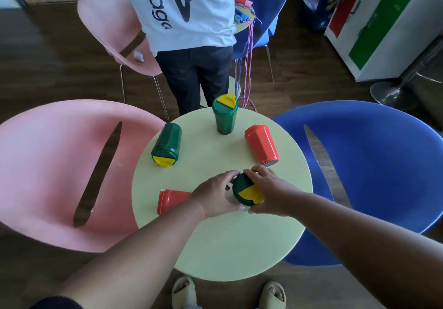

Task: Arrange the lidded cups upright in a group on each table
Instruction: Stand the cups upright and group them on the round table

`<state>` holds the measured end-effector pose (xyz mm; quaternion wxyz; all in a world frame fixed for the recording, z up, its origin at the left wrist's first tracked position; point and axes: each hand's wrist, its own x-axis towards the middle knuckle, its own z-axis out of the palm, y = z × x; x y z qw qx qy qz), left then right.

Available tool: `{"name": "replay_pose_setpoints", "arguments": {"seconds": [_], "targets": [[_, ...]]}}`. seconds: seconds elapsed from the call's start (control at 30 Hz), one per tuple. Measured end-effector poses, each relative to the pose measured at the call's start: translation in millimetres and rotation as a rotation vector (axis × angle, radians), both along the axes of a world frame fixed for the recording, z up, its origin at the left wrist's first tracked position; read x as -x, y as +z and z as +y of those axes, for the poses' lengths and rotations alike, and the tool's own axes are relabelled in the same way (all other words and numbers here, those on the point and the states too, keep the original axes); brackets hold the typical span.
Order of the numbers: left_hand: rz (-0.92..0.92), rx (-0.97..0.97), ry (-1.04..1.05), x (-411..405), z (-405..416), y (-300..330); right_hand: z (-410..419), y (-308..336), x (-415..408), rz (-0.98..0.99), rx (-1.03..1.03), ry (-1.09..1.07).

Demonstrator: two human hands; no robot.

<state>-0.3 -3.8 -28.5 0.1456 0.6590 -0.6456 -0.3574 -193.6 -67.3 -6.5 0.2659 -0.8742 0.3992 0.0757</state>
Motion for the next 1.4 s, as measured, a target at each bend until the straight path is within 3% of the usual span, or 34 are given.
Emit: {"name": "replay_pose_setpoints", "arguments": {"seconds": [0.2, 0.5, 0.7, 1.13, 1.4], "targets": [[-0.085, 0.009, 0.071, -13, 14, 15, -4, 18, -9, 0.038, 0.027, 0.051], [-0.240, -0.050, 0.268, -95, 65, 26, 11, 44, -72, 0.073, 0.115, 0.311], [-0.314, -0.200, 0.199, -149, 77, 14, 26, 28, -132, 0.179, 0.023, 0.304], [-0.195, -0.292, -0.178, -195, 44, -36, 39, -10, -179, 0.359, -0.137, 0.104], [-0.015, -0.361, -0.072, -194, 42, -62, 35, -26, -183, 0.367, -0.131, 0.154]]}}
